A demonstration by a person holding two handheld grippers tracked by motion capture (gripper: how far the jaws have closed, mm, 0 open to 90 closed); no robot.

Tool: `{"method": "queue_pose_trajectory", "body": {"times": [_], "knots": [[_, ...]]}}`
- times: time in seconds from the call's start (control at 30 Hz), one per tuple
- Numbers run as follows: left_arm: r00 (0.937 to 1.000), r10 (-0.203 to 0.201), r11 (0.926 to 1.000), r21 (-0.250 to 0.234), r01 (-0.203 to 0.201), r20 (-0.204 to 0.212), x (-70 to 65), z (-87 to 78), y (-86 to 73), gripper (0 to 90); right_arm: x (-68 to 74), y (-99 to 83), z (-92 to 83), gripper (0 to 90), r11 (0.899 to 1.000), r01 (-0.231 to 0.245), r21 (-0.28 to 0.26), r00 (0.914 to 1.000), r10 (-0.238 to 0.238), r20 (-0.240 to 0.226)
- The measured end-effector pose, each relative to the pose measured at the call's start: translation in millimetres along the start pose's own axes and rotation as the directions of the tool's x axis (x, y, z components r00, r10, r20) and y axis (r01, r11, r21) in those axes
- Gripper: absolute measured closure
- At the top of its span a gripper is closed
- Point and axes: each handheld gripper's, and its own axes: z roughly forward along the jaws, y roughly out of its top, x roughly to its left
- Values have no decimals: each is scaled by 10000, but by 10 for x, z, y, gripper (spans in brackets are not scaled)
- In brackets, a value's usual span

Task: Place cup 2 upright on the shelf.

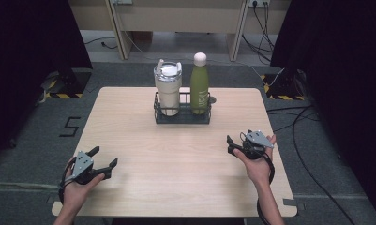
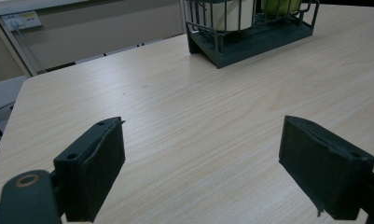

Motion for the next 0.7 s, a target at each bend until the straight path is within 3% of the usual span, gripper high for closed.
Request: {"method": "queue_pose_trajectory", "body": {"times": [0.7], "knots": [[10000, 32, 10000, -58, -32, -8, -1, -7, 11, 136, -15, -193, -122, 151, 9999, -37, 124, 10000, 37, 31]]}}
